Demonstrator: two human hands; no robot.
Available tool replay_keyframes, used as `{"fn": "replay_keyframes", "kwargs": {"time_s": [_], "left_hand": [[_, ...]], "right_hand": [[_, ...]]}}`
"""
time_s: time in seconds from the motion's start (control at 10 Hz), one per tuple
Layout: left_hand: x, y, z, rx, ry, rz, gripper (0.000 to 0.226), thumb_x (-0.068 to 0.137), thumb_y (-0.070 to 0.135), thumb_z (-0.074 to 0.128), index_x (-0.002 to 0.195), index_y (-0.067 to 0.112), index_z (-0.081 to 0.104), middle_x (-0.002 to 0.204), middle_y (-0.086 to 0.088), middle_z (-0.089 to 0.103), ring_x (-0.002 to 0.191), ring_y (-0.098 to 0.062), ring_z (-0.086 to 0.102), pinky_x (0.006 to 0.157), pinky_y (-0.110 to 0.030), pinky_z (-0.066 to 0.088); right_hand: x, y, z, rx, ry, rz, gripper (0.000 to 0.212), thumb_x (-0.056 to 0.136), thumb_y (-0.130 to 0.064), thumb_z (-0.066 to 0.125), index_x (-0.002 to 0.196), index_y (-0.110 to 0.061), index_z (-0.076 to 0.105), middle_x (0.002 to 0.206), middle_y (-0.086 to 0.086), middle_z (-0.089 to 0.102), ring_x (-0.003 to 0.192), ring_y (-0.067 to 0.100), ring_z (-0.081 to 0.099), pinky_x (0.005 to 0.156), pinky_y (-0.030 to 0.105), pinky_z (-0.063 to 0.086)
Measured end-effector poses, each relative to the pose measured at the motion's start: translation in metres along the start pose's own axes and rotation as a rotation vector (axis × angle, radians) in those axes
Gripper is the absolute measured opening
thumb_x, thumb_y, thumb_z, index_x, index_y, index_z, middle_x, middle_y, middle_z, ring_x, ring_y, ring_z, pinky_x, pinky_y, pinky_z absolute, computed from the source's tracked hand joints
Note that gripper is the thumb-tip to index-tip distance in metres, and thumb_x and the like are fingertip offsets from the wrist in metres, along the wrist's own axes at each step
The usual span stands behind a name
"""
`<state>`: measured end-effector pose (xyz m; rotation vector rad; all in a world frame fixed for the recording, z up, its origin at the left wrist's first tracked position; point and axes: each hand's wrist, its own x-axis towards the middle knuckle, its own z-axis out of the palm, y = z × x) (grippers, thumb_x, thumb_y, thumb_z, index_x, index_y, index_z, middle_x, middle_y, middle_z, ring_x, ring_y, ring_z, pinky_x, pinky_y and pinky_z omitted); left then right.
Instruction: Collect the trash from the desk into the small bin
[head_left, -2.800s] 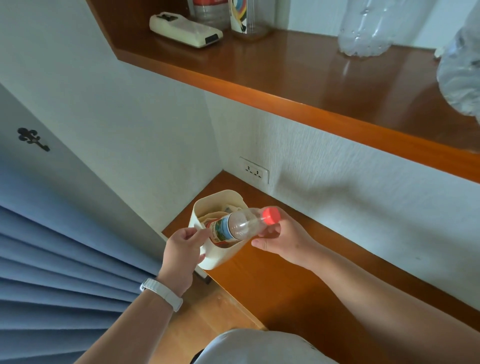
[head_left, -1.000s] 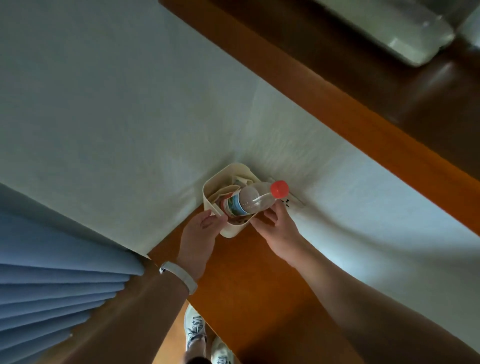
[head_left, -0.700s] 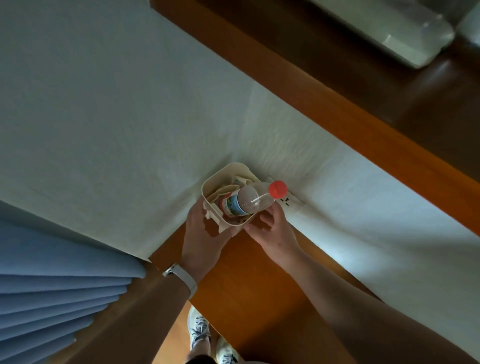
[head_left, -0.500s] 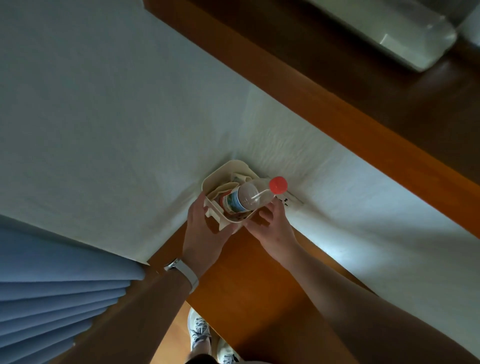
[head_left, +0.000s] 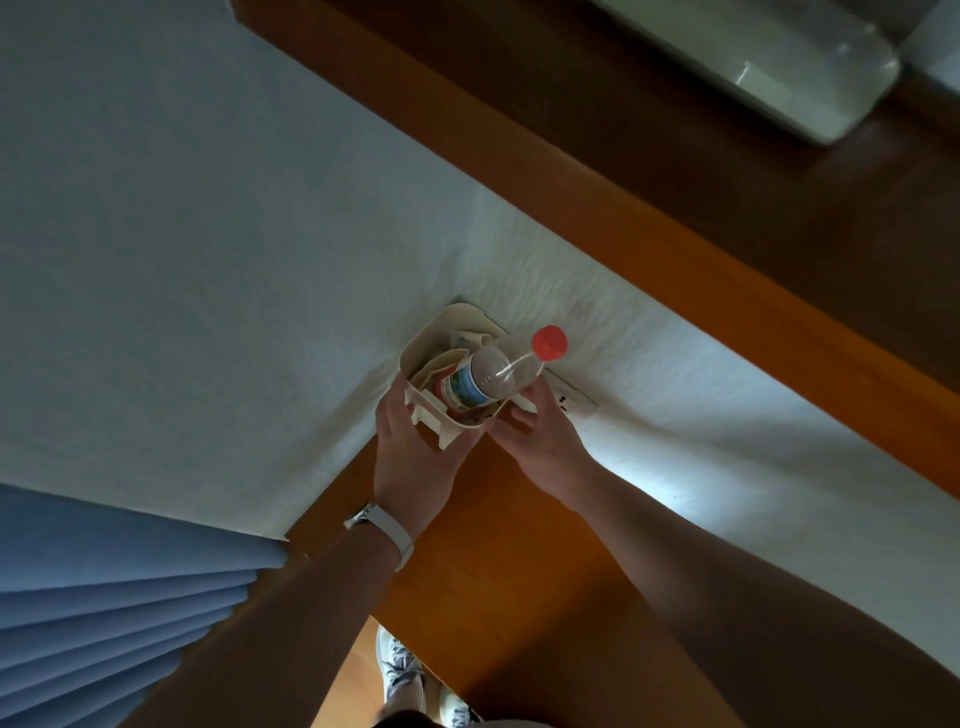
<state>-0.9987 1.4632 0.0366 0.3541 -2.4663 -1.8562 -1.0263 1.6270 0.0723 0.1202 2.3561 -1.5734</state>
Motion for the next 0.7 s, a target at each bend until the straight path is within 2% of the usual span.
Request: {"fn": "replay_keyframes", "kwargs": {"time_s": [0.1, 0.2, 0.3, 0.4, 0.5, 0.6, 0.7], "left_hand": [[0.000, 0.002, 0.000, 0.005, 0.002, -0.015, 0.115, 0.064, 0.068, 0.079, 0.159, 0.039, 0.022, 0.152, 0.010, 0.034, 0.133, -0.013, 0.045, 0.086, -0.014, 0.048], [-0.002, 0.005, 0.000, 0.054, 0.011, -0.012, 0.107, 0.075, 0.047, 0.085, 0.160, 0.035, 0.022, 0.154, 0.007, 0.035, 0.132, -0.014, 0.046, 0.083, -0.011, 0.049], [-0.008, 0.010, -0.006, 0.130, 0.015, -0.029, 0.098, 0.084, 0.027, 0.085, 0.162, 0.026, 0.025, 0.159, -0.007, 0.037, 0.141, -0.026, 0.048, 0.097, -0.033, 0.053], [-0.017, 0.018, -0.019, 0.253, -0.015, 0.021, 0.080, 0.090, 0.025, 0.078, 0.158, 0.020, 0.035, 0.155, -0.009, 0.044, 0.140, -0.027, 0.048, 0.100, -0.033, 0.046], [-0.030, 0.030, -0.034, 0.384, -0.044, 0.106, 0.062, 0.096, 0.027, 0.072, 0.151, 0.018, 0.046, 0.148, -0.008, 0.055, 0.136, -0.026, 0.051, 0.106, -0.039, 0.048], [-0.042, 0.047, -0.053, 0.572, -0.096, 0.224, 0.057, 0.098, 0.032, 0.068, 0.150, 0.014, 0.050, 0.149, -0.010, 0.057, 0.137, -0.027, 0.051, 0.109, -0.042, 0.049], [-0.056, 0.059, -0.067, 0.730, -0.107, 0.335, 0.058, 0.098, 0.037, 0.066, 0.149, 0.015, 0.053, 0.153, -0.012, 0.056, 0.142, -0.031, 0.049, 0.113, -0.051, 0.048]], "right_hand": [[0.000, 0.001, -0.001, -0.031, -0.003, 0.003, 0.084, 0.085, -0.037, 0.073, 0.149, -0.034, 0.019, 0.152, -0.007, 0.037, 0.135, 0.020, 0.043, 0.101, 0.034, 0.043], [0.001, 0.002, -0.005, -0.102, -0.005, 0.015, 0.084, 0.084, -0.050, 0.070, 0.149, -0.039, 0.017, 0.154, -0.009, 0.035, 0.135, 0.022, 0.042, 0.105, 0.042, 0.041], [-0.004, 0.002, -0.008, -0.152, 0.025, -0.001, 0.074, 0.085, -0.056, 0.066, 0.144, -0.044, 0.022, 0.154, -0.009, 0.036, 0.134, 0.019, 0.043, 0.096, 0.028, 0.039], [-0.011, 0.004, -0.016, -0.261, 0.062, 0.030, 0.072, 0.087, -0.059, 0.059, 0.146, -0.038, 0.024, 0.155, -0.006, 0.033, 0.135, 0.018, 0.042, 0.101, 0.037, 0.042], [-0.027, 0.004, -0.030, -0.397, 0.069, 0.013, 0.067, 0.089, -0.059, 0.054, 0.147, -0.033, 0.030, 0.155, -0.007, 0.033, 0.136, 0.015, 0.039, 0.100, 0.034, 0.038], [-0.049, -0.009, -0.041, -0.529, 0.117, -0.140, 0.058, 0.092, -0.054, 0.052, 0.143, -0.027, 0.041, 0.149, -0.006, 0.040, 0.132, 0.015, 0.042, 0.100, 0.032, 0.038], [-0.074, -0.024, -0.049, -0.688, 0.164, -0.334, 0.050, 0.093, -0.052, 0.051, 0.136, -0.027, 0.047, 0.142, -0.007, 0.047, 0.126, 0.017, 0.047, 0.092, 0.030, 0.041]]}}
